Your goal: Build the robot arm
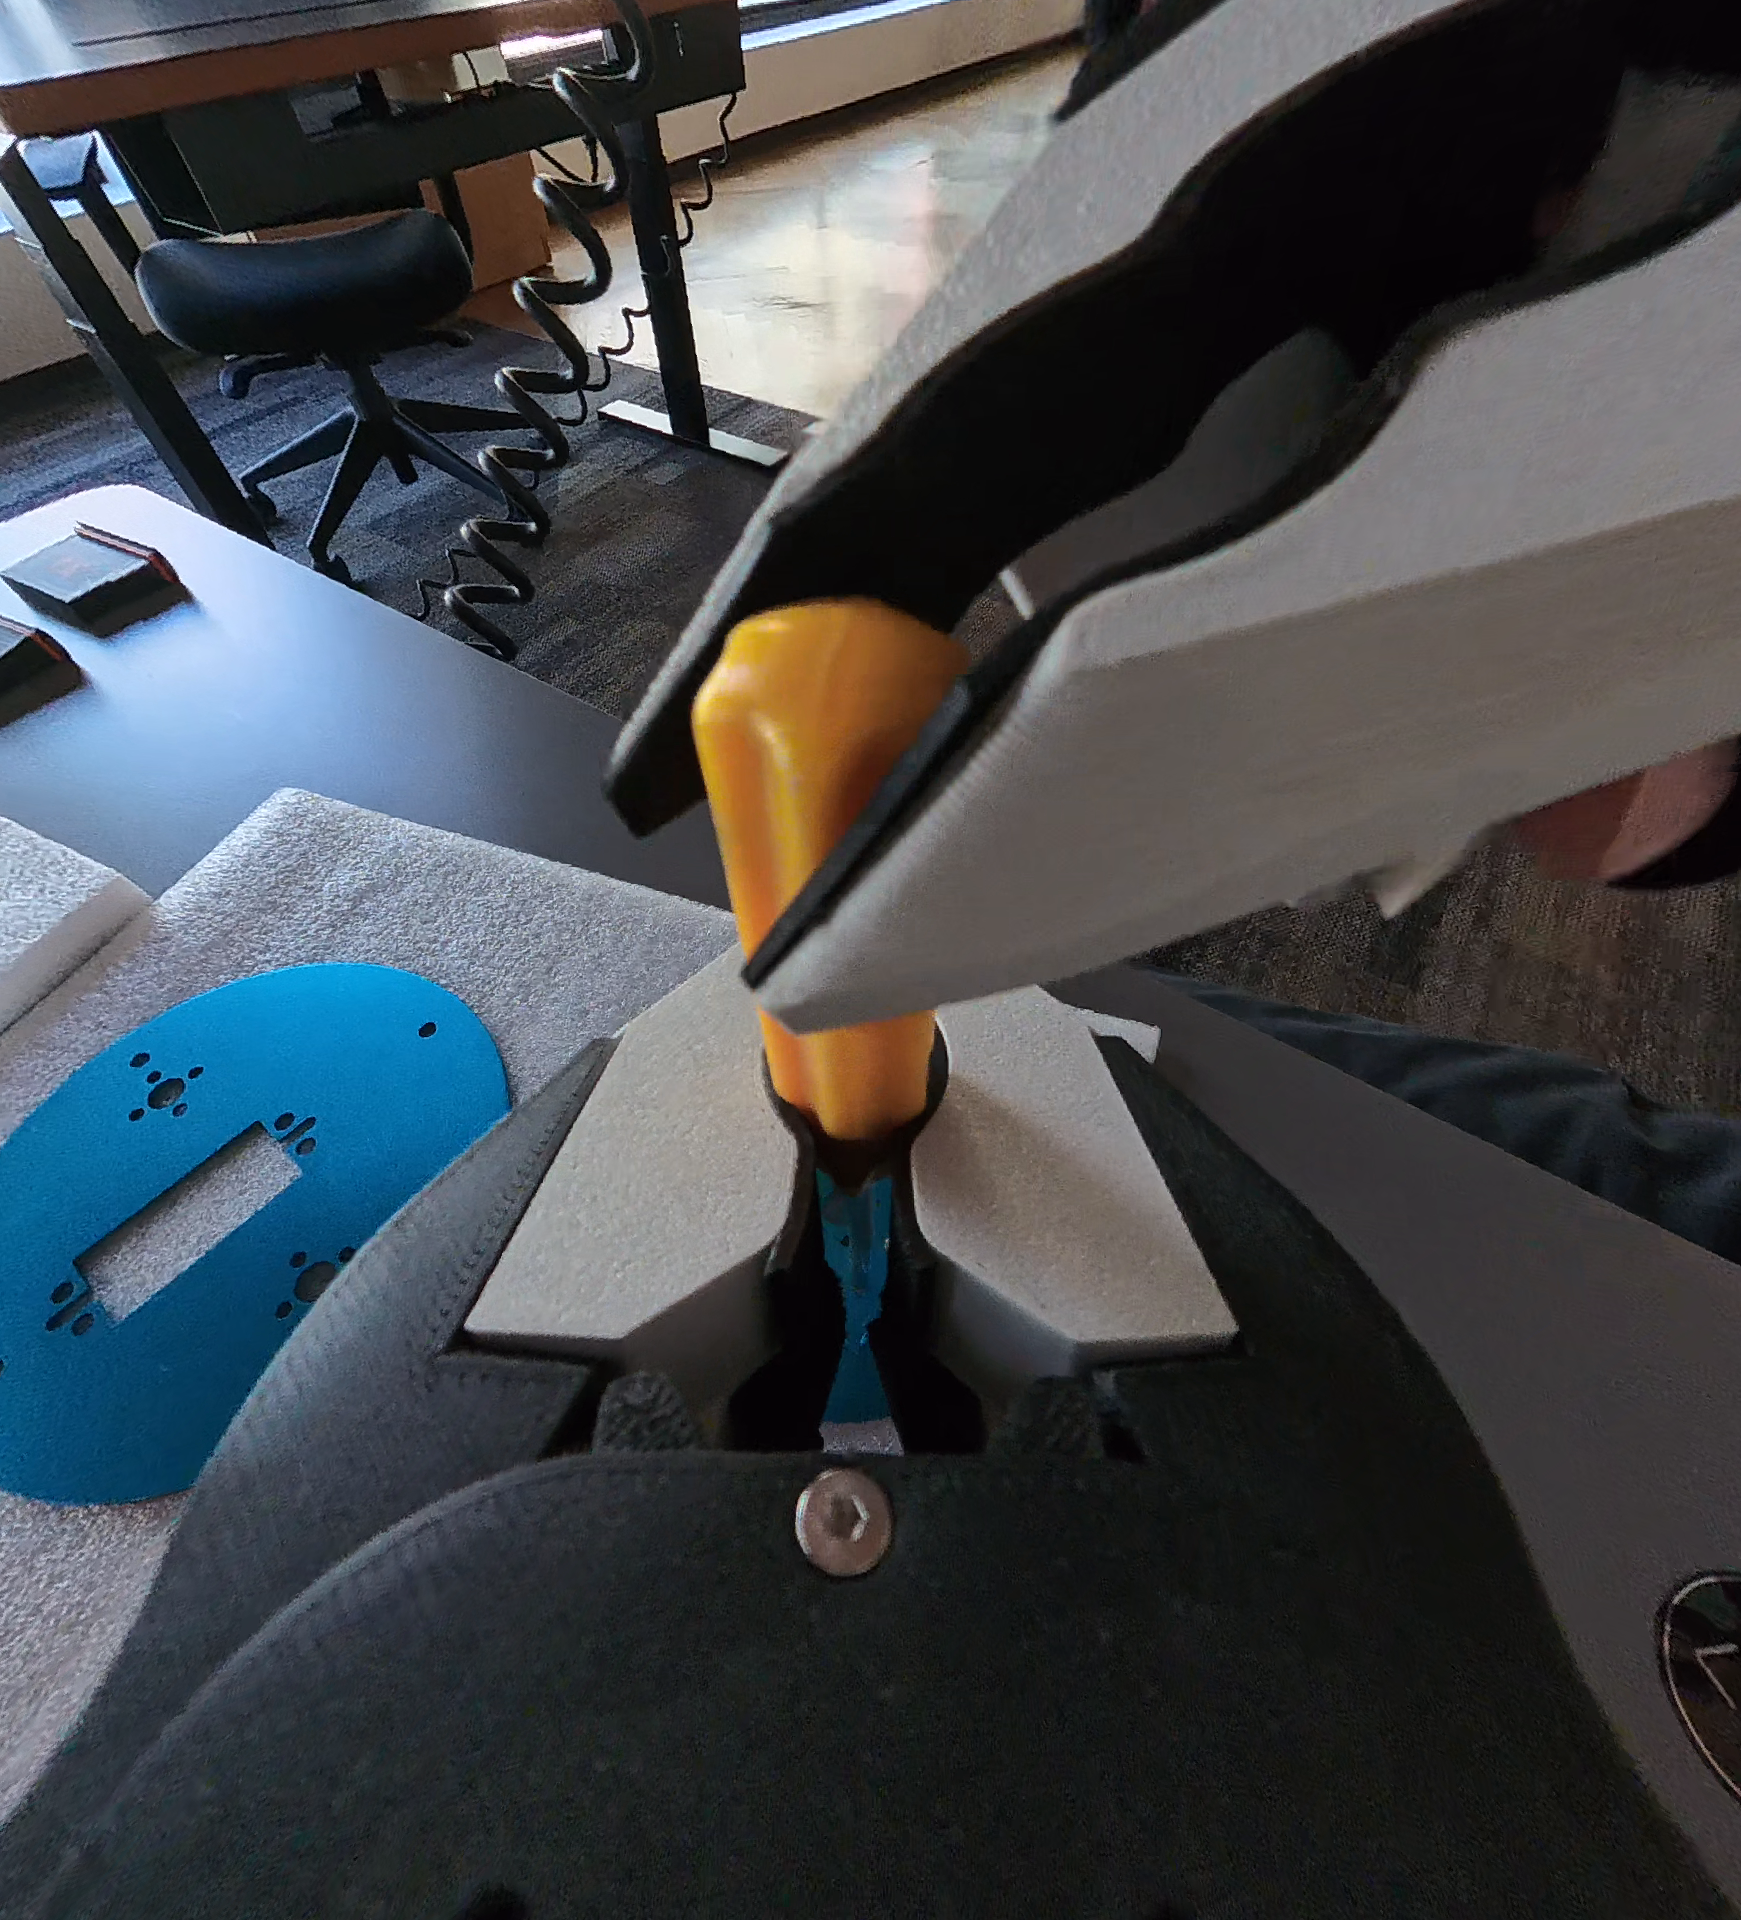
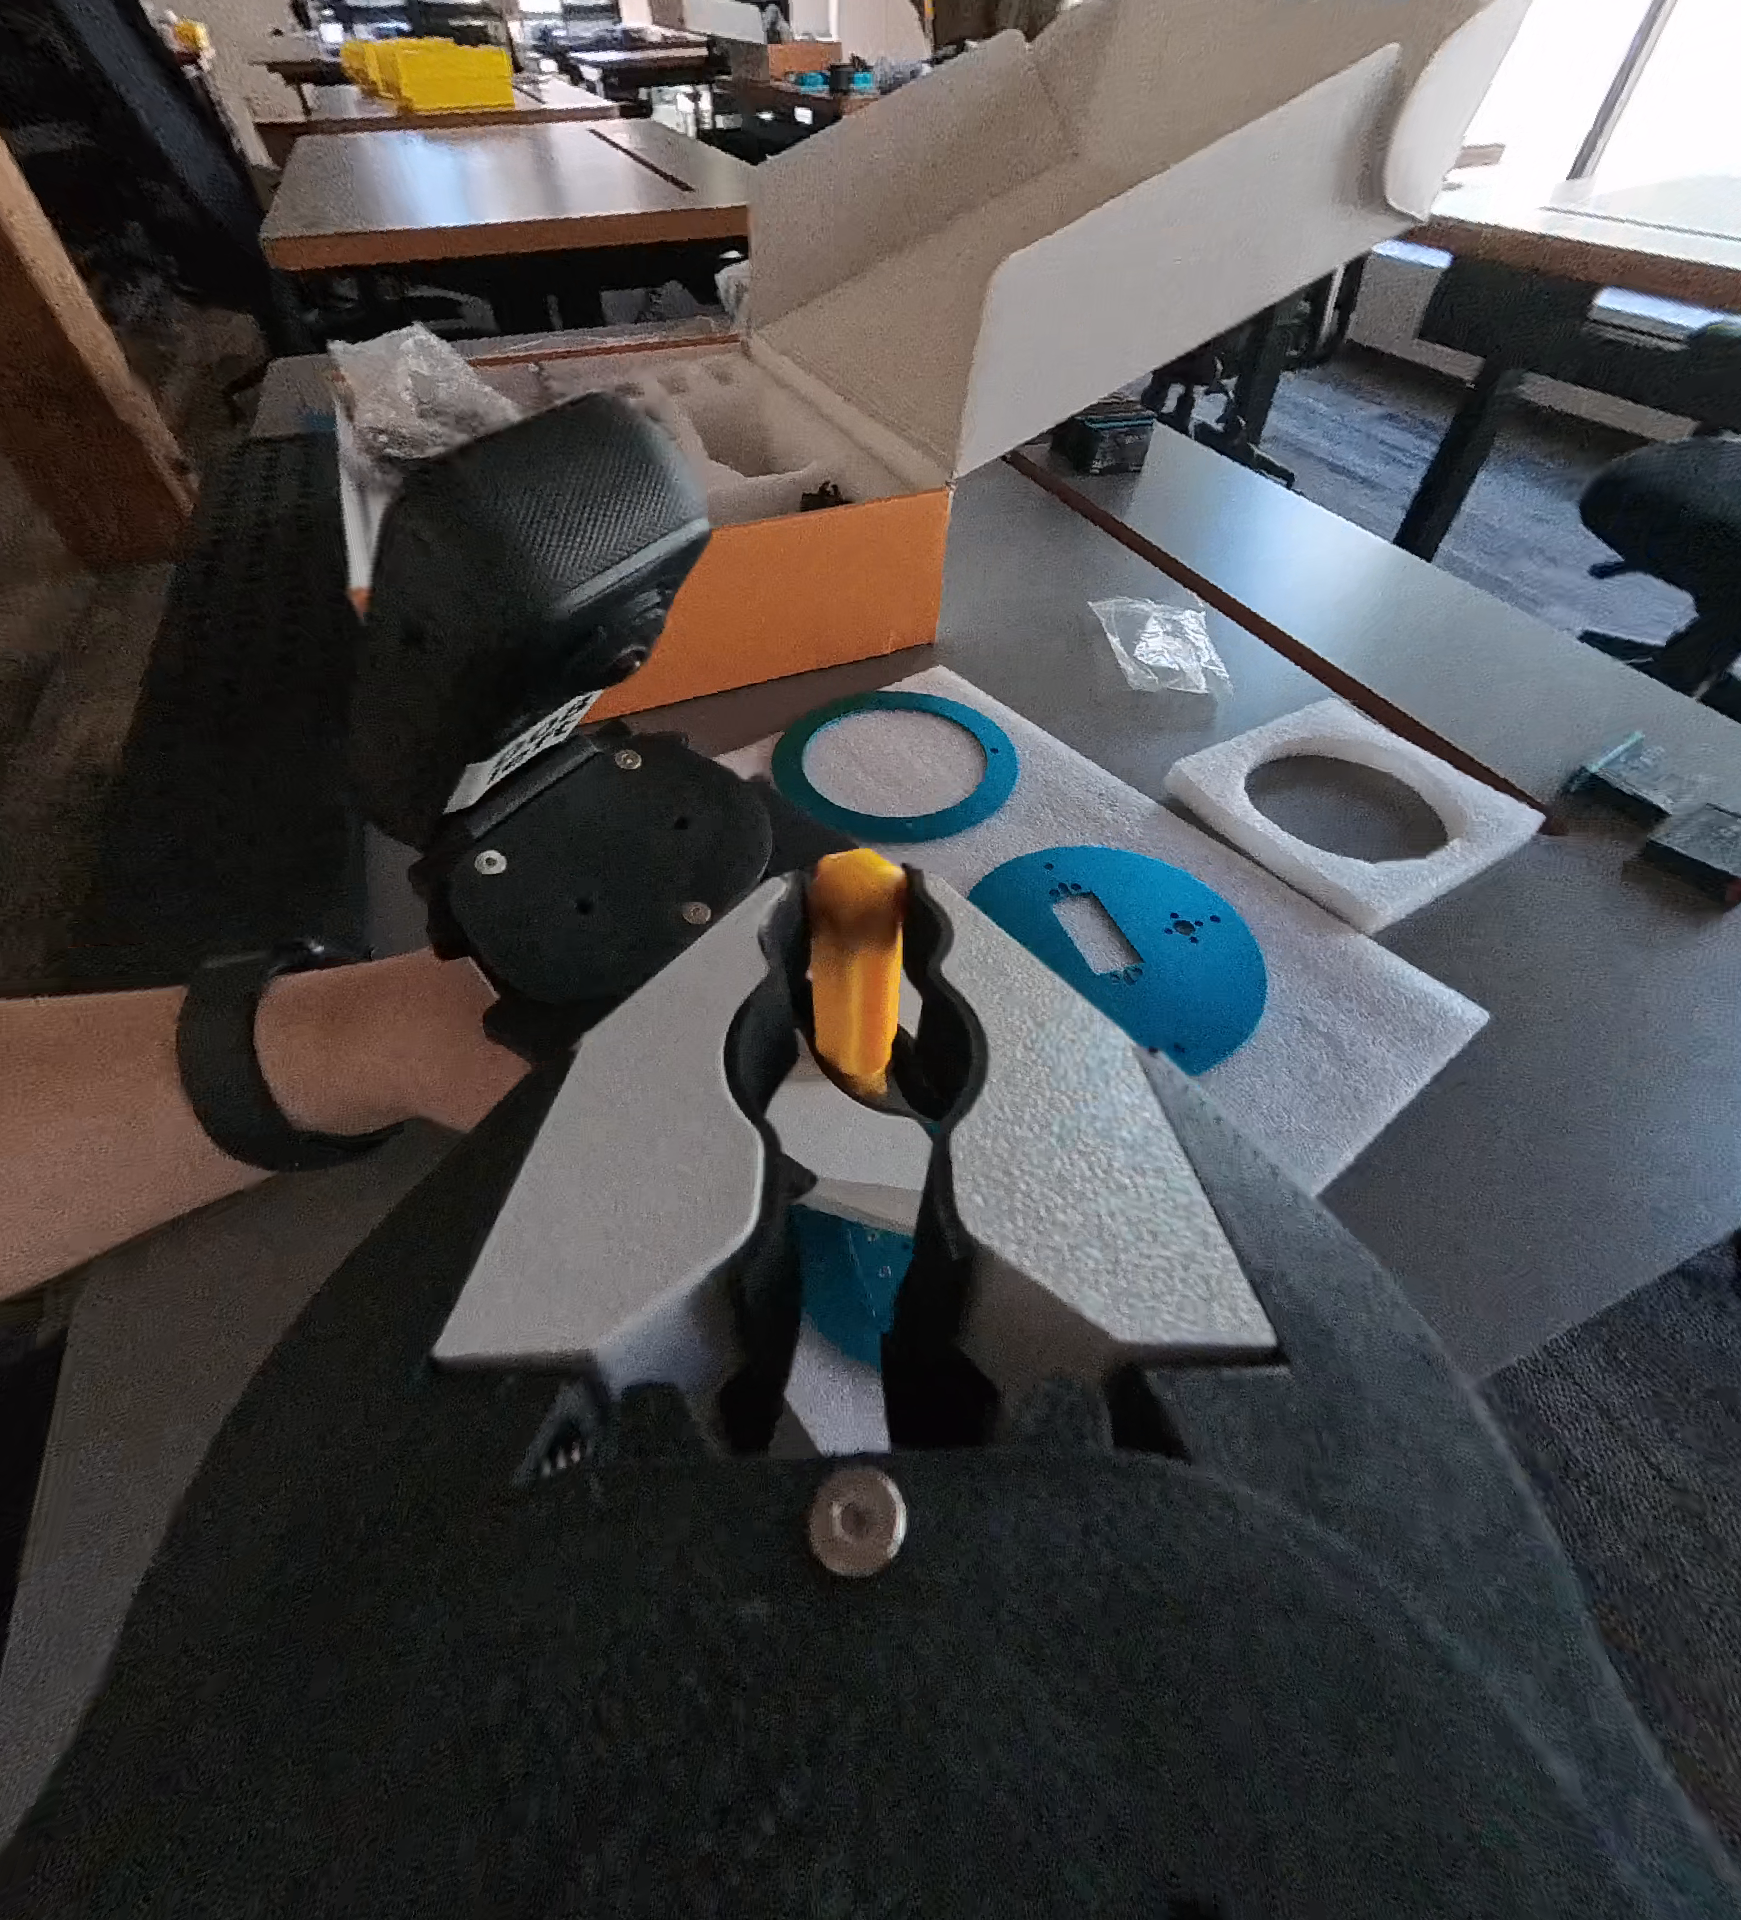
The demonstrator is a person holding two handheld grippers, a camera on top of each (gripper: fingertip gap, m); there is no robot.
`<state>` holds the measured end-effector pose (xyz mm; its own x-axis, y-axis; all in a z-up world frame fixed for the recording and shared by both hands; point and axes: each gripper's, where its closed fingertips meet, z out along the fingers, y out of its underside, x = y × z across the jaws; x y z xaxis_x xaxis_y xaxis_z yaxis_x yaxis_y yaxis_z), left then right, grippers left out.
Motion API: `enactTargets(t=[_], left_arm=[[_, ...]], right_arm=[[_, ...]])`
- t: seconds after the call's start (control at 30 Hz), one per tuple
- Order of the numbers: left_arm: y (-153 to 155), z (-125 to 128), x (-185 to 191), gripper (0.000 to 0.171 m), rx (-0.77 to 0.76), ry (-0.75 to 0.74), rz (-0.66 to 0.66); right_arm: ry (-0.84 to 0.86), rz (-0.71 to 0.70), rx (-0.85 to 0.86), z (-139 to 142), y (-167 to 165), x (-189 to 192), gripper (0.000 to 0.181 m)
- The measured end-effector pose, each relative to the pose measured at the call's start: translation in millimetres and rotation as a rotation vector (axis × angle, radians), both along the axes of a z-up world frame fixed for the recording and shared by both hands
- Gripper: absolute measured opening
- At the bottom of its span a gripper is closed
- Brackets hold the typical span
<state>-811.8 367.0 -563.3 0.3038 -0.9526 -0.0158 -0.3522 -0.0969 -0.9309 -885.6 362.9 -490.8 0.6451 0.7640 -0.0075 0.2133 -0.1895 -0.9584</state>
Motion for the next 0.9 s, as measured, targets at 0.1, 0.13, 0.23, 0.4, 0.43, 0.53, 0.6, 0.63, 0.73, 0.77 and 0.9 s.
enactTargets(t=[0.1, 0.13, 0.23, 0.4, 0.43, 0.53, 0.6, 0.63, 0.73, 0.77, 0.9], left_arm=[[-1, -1, -1, 0.000, 0.026, 0.011, 0.001], [-2, -1, -2, 0.000, 0.042, 0.019, 0.001], [-7, -6, -7, 0.009, 0.056, 0.080, -0.035], [-15, 19, -31, 0.040, 0.116, 0.020, -0.062], [-18, 21, -36, 0.039, 0.117, 0.023, -0.080], [-21, 1, -45, 0.048, 0.085, 0.157, -0.133], [-23, -16, -48, 0.048, 0.069, 0.277, -0.177], [-23, -21, -51, 0.047, 0.076, 0.339, -0.195], [-14, -31, -54, 0.048, 0.137, 0.471, -0.246], [-11, -35, -54, 0.051, 0.131, 0.505, -0.270], [-11, -41, -51, 0.053, 0.092, 0.514, -0.402]], right_arm=[[-0.025, -0.187, 0.080, 0, -1, 2, 0.017], [-0.039, -0.209, 0.119, 1, -3, 2, 0.017], [-0.032, -0.176, 0.111, 1, -4, 1, 0.017], [-0.024, -0.115, 0.106, 1, -2, 7, 0.017], [-0.023, -0.098, 0.108, 1, -2, 6, 0.017], [-0.020, -0.049, 0.110, 2, -2, 4, 0.017], [-0.030, -0.008, 0.116, 2, -4, 1, 0.017], [-0.037, 0.006, 0.123, 2, -4, 0, 0.017], [-0.030, 0.046, 0.119, 2, -4, -2, 0.016], [-0.027, 0.057, 0.119, 2, -5, -2, 0.016], [-0.017, 0.083, 0.119, 2, -5, -2, 0.016]])
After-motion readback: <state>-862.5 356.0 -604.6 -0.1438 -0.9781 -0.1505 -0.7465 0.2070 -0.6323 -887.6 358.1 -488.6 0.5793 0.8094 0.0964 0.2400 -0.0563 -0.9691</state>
